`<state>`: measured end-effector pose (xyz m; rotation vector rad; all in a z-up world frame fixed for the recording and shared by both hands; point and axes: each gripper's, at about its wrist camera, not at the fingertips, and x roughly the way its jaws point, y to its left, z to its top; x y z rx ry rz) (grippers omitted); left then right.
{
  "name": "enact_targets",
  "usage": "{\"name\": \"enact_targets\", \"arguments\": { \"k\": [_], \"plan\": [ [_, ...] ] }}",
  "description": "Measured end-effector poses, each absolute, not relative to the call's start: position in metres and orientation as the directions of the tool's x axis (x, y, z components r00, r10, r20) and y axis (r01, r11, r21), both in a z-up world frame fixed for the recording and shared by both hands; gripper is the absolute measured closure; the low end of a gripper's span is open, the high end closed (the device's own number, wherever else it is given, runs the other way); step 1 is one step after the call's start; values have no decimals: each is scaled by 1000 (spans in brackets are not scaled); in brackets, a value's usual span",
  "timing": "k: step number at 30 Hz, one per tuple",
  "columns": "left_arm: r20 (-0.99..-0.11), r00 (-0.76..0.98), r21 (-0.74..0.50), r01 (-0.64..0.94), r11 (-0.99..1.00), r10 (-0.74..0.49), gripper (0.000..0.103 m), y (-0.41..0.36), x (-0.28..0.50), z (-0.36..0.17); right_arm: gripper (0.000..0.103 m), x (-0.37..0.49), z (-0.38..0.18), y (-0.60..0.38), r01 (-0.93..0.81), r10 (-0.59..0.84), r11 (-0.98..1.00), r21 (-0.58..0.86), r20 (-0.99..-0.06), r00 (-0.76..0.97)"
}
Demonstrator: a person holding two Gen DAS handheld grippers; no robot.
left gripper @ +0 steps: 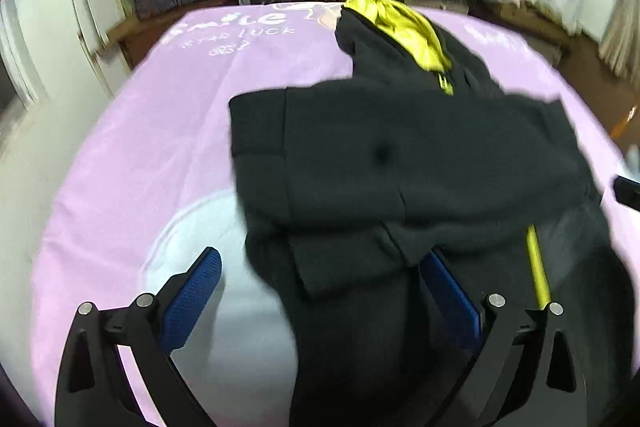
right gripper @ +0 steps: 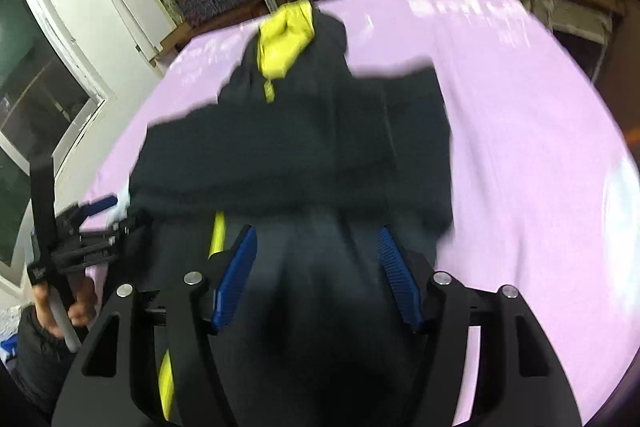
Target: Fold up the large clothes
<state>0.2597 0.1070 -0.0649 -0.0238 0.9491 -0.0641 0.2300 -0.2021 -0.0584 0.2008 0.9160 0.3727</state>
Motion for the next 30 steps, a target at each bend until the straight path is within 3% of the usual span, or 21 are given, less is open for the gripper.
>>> {"name": "enact_targets", "arguments": {
  "k": [5, 13, 16, 19, 20, 21, 22, 23, 26, 30],
  "plan": [
    [-801, 575, -151, 69, 986, -163, 3, 107, 281, -80, 35, 328, -35, -168, -215, 360, 933, 289, -732, 578],
    [-811, 570, -109, 79, 991, -134, 3, 102, 280, -82, 35, 507, -48, -107, -117, 230, 973, 201, -769, 596],
    [-812, 569, -104, 79, 991, -130, 3, 102, 281, -83, 26, 553, -54, -94, -81, 207, 977, 199, -768, 606],
    [-813, 568, -97, 79, 992, -124, 3, 102, 279, -83, 25, 592, -74, -86, -13, 177, 977, 211, -779, 602],
    [-814, 568, -95, 79, 992, -123, 3, 102, 279, -83, 37, 599, -81, -84, -8, 183, 975, 220, -788, 588],
    [-814, 568, -95, 79, 992, -123, 3, 103, 279, -83, 63, 603, -88, -82, -22, 198, 974, 226, -795, 573],
    [-814, 568, -96, 79, 992, -124, 3, 103, 279, -83, 67, 600, -90, -80, -37, 197, 976, 215, -794, 576],
    [-813, 568, -97, 80, 992, -125, 3, 103, 279, -83, 80, 594, -87, -81, -53, 204, 975, 215, -778, 594],
    [-805, 574, -131, 77, 988, -151, 3, 108, 278, -81, 92, 556, -59, -92, -131, 285, 956, 263, -725, 627],
    [-773, 600, -222, 50, 974, -207, 3, 121, 275, -76, 91, 481, -16, -105, -230, 352, 935, 268, -660, 664]
  ]
}}
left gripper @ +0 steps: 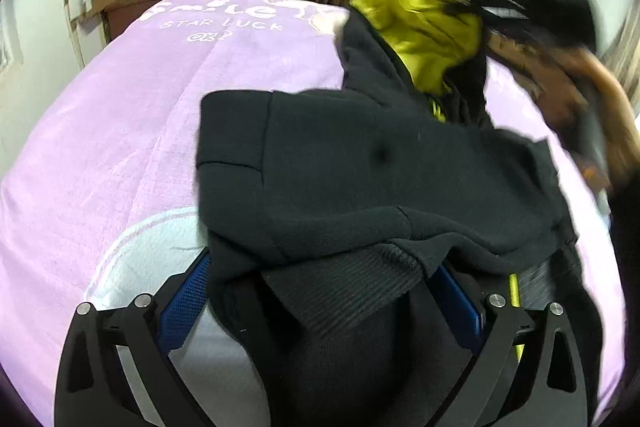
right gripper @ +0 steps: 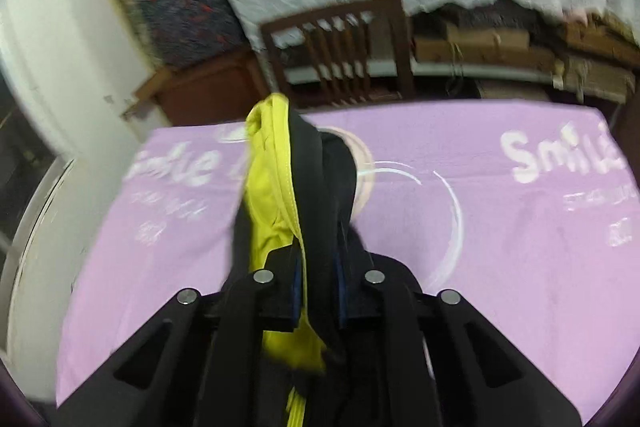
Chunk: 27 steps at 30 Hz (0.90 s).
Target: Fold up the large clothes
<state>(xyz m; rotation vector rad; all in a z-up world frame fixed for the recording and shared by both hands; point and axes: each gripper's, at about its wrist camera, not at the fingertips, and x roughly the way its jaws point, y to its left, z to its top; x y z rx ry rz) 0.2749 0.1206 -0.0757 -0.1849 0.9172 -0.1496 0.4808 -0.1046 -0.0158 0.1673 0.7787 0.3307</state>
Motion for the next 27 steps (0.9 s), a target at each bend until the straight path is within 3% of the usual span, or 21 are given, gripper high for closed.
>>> {"name": "enact_targets", "arguments": {
  "k": [6, 11, 14, 15, 17, 20, 27],
  "plan": [
    [-680, 711, -222, 29, 975, -176, 3, 126, 252, -46, 91, 349, 2, -114, -348, 374, 922, 170, -621, 689],
    [-645, 738, -234, 55, 971, -198, 3, 121, 228, -23, 91, 265, -40, -129, -384, 351, 917, 106, -674, 650],
    [-664, 714, -238, 79, 968, -221, 3, 114, 217, -28, 83, 241, -77, -135, -394, 290, 918, 37, -741, 606],
    [-682, 695, -234, 85, 968, -226, 3, 112, 213, -34, 72, 235, -87, -140, -393, 281, 919, 32, -752, 596],
    [-717, 661, -219, 86, 972, -220, 3, 110, 209, -45, 52, 222, -101, -152, -373, 283, 925, 64, -773, 568],
    [-767, 602, -212, 88, 973, -222, 3, 103, 212, -61, 48, 202, -108, -170, -359, 365, 915, 183, -753, 547],
    [-796, 552, -248, 73, 966, -247, 3, 92, 237, -71, 34, 207, -111, -199, -265, 544, 837, 479, -673, 501]
  ]
}}
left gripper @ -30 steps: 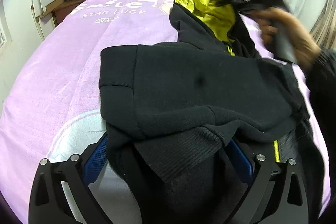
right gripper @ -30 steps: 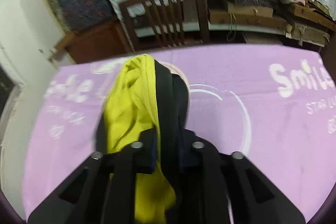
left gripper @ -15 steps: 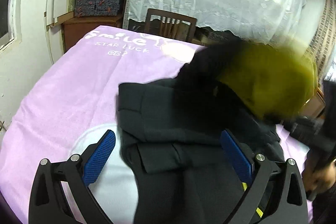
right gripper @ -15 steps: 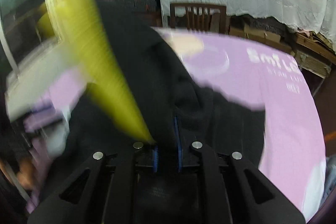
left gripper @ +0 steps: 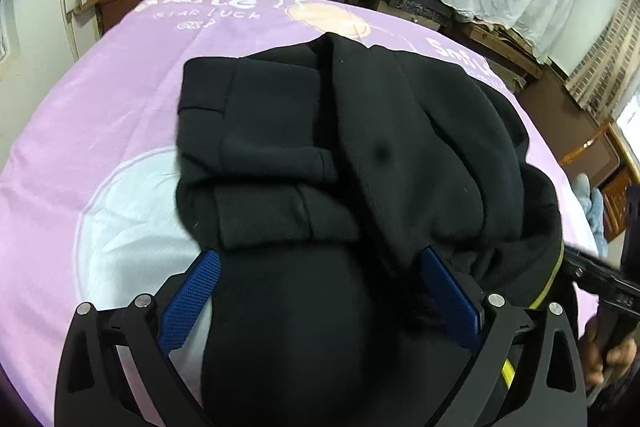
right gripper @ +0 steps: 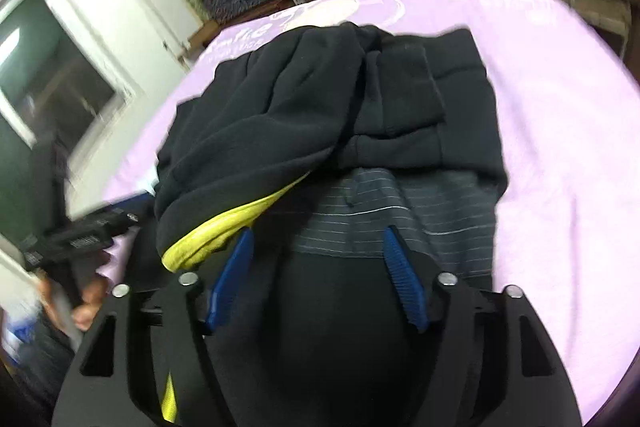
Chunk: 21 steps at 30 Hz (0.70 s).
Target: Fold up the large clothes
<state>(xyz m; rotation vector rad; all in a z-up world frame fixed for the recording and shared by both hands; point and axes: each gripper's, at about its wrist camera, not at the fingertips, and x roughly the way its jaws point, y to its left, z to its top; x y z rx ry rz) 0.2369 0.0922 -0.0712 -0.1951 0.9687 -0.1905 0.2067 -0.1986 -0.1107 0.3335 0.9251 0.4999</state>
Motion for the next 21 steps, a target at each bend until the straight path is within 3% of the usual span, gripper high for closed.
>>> {"name": "enact_targets", "arguments": {
  "k": [7, 9, 14, 16, 17, 18, 19, 21],
  "plan": [
    [-801, 539, -278, 50, 959, -260, 3, 91, 252, -74, 32, 194, -116, -235, -176, 684, 683, 709, -534, 497],
    [-806, 540, -258, 45, 965, -240, 3, 88, 253, -74, 26, 193, -112, -241, -159, 699, 651, 742, -505, 506],
    [-802, 569, -201, 29, 979, -181, 3, 79, 259, -71, 26, 217, -108, -205, -164, 679, 692, 703, -557, 479],
    [-785, 602, -155, 33, 987, -143, 15, 75, 256, -66, 50, 224, -107, -181, -199, 637, 749, 632, -602, 481],
    [-775, 620, -124, 41, 991, -123, 19, 72, 254, -62, 78, 226, -106, -172, -215, 623, 766, 605, -620, 476],
    [-765, 634, -100, 51, 994, -110, 26, 69, 249, -57, 85, 224, -104, -165, -229, 613, 779, 584, -631, 475],
    [-756, 647, -72, 66, 995, -98, 31, 66, 245, -54, 85, 218, -102, -164, -243, 613, 780, 577, -626, 482],
    [-751, 657, 3, 100, 995, -64, 33, 58, 237, -53, 85, 207, -105, -165, -247, 594, 798, 550, -645, 480]
  ]
}}
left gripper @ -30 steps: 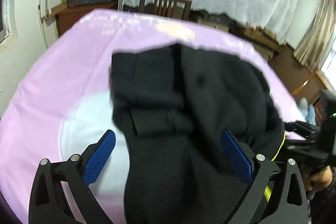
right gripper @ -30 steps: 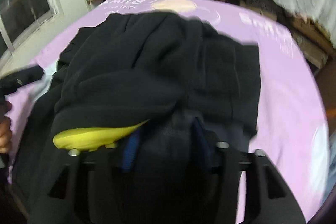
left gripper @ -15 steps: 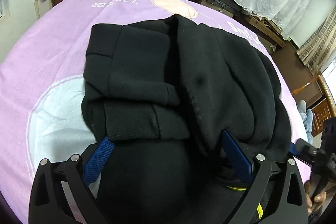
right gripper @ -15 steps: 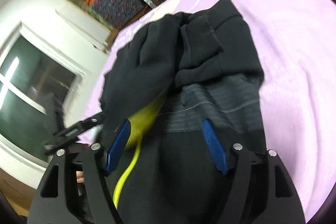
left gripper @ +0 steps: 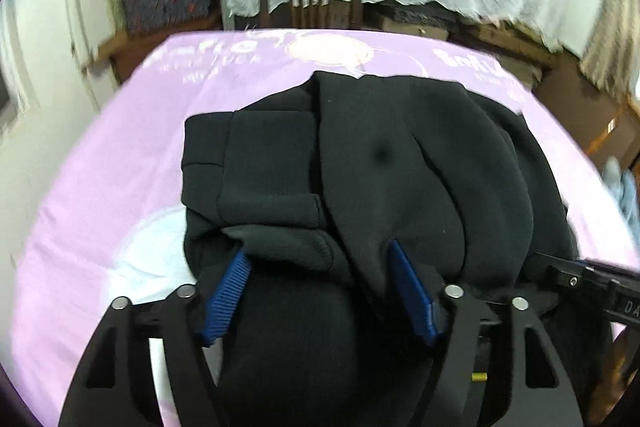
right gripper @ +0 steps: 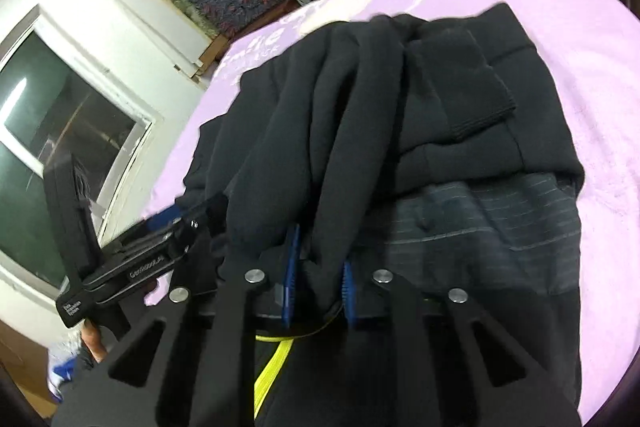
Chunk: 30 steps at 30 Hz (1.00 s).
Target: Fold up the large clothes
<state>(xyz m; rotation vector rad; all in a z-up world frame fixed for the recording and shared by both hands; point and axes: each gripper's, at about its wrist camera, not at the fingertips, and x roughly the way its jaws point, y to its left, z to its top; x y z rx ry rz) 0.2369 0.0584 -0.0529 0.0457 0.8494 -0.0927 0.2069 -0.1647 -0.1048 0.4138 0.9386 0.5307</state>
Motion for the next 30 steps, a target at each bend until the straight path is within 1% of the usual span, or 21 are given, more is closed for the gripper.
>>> {"name": "enact_targets", "arguments": {
  "k": [2, 4, 5, 6, 7, 8, 9, 10, 12, 14, 16, 19, 20, 21, 23, 24, 26, 28, 30],
  "plan": [
    [-756, 654, 50, 116, 992, -39, 33, 54, 235, -59, 87, 204, -122, -170, -215, 591, 800, 560, -673, 444],
    [-764, 645, 75, 126, 989, -24, 31, 50, 233, -66, 88, 205, -130, -180, -202, 638, 758, 620, -641, 427],
    [-758, 652, 90, 126, 988, -14, 32, 49, 230, -63, 86, 205, -130, -183, -193, 645, 752, 631, -641, 417],
    [-754, 657, 98, 128, 987, -10, 32, 50, 227, -60, 76, 203, -126, -184, -183, 637, 757, 627, -647, 418],
    [-748, 664, 99, 131, 986, -13, 31, 49, 225, -54, 70, 200, -119, -185, -183, 608, 781, 597, -660, 441],
    [-730, 683, 93, 132, 987, -22, 31, 49, 223, -44, 66, 195, -110, -186, -191, 574, 806, 560, -665, 477],
    [-716, 698, 88, 130, 988, -28, 27, 49, 223, -37, 66, 189, -94, -189, -205, 526, 839, 504, -655, 543],
    [-698, 715, 85, 127, 988, -32, 23, 47, 225, -29, 66, 188, -87, -188, -207, 507, 850, 485, -642, 575],
    [-673, 738, 80, 131, 988, -43, 20, 40, 236, -16, 66, 192, -67, -190, -217, 506, 843, 492, -593, 626],
    [-670, 741, 77, 139, 987, -52, 18, 28, 250, -13, 66, 208, -58, -184, -228, 530, 827, 513, -577, 622],
    [-691, 719, 67, 164, 984, -73, 18, 17, 272, -21, 66, 238, -59, -171, -226, 532, 828, 514, -591, 606],
    [-753, 658, 104, 135, 985, -11, 17, 10, 305, -54, 67, 272, -77, -160, -185, 444, 883, 431, -642, 625],
    [-781, 624, 111, 122, 986, 10, 12, 11, 315, -69, 68, 282, -87, -155, -182, 439, 888, 423, -658, 612],
    [-781, 625, 64, 102, 993, -13, 6, 18, 319, -79, 68, 291, -103, -156, -175, 452, 881, 439, -672, 587],
    [-786, 612, -15, 111, 994, -81, 6, 29, 322, -77, 70, 288, -112, -164, -207, 494, 854, 477, -622, 608],
    [-784, 616, -15, 113, 993, -82, 6, 29, 321, -77, 70, 286, -110, -167, -222, 505, 851, 477, -620, 601],
    [-776, 628, 24, 114, 993, -53, 7, 25, 312, -73, 69, 281, -106, -171, -216, 505, 848, 483, -616, 604],
    [-769, 634, 28, 153, 988, -76, 7, 23, 297, -65, 65, 264, -94, -172, -216, 504, 848, 484, -607, 614],
    [-761, 640, 33, 204, 978, -107, 7, 21, 278, -57, 58, 248, -81, -165, -265, 528, 839, 475, -593, 608]
  ]
}}
